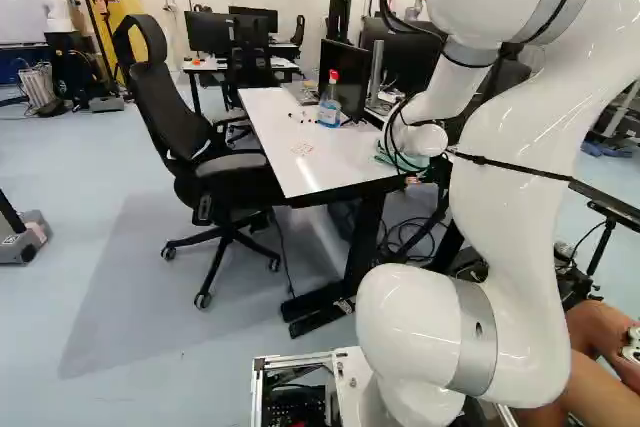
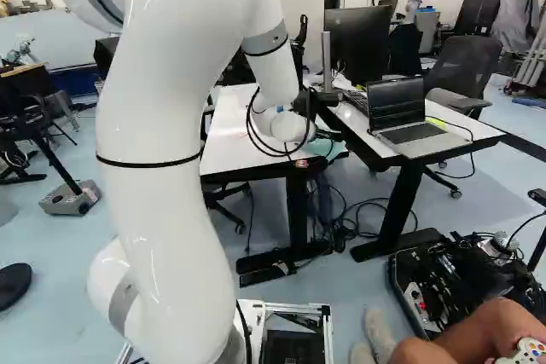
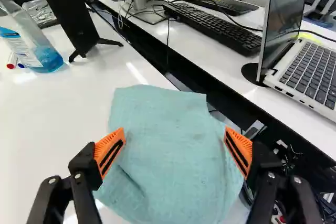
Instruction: Clean the table with the green towel
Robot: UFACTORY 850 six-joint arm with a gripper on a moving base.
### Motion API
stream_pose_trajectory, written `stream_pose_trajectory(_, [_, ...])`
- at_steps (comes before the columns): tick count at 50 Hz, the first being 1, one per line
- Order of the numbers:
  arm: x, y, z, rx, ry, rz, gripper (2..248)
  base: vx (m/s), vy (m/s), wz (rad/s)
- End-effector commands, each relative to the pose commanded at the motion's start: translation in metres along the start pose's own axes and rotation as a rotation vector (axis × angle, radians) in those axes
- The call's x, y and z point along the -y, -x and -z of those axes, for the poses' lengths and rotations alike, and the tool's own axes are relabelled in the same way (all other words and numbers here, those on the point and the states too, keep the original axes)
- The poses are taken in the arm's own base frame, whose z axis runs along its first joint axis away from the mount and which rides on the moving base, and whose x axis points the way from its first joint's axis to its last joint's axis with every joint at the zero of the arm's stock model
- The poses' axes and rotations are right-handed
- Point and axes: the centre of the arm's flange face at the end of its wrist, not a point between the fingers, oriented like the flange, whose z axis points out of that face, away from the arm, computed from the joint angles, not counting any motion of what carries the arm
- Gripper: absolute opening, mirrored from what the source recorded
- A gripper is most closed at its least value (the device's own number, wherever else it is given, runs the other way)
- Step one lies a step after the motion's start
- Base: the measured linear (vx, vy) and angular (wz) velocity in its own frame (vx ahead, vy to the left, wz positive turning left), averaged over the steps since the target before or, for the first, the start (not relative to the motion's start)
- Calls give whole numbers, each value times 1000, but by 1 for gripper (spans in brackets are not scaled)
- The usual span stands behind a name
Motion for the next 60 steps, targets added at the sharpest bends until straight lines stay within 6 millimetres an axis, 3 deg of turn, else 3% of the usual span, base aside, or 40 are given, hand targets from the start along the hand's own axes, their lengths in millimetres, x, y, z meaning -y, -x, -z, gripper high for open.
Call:
stream_pose_trajectory(46, [0,3,0,32,0,0,247,0,0,0])
stream_pose_trajectory(47, [0,3,0,32,0,0,226,0,0,0])
stream_pose_trajectory(51, [0,3,0,32,0,0,226,0,0,0])
stream_pose_trajectory(52, [0,3,0,32,0,0,187,0,0,0])
stream_pose_trajectory(57, [0,3,0,32,0,0,187,0,0,0])
stream_pose_trajectory(58, [0,3,0,32,0,0,149,0,0,0])
stream_pose_trajectory(60, [0,3,0,32,0,0,149,0,0,0])
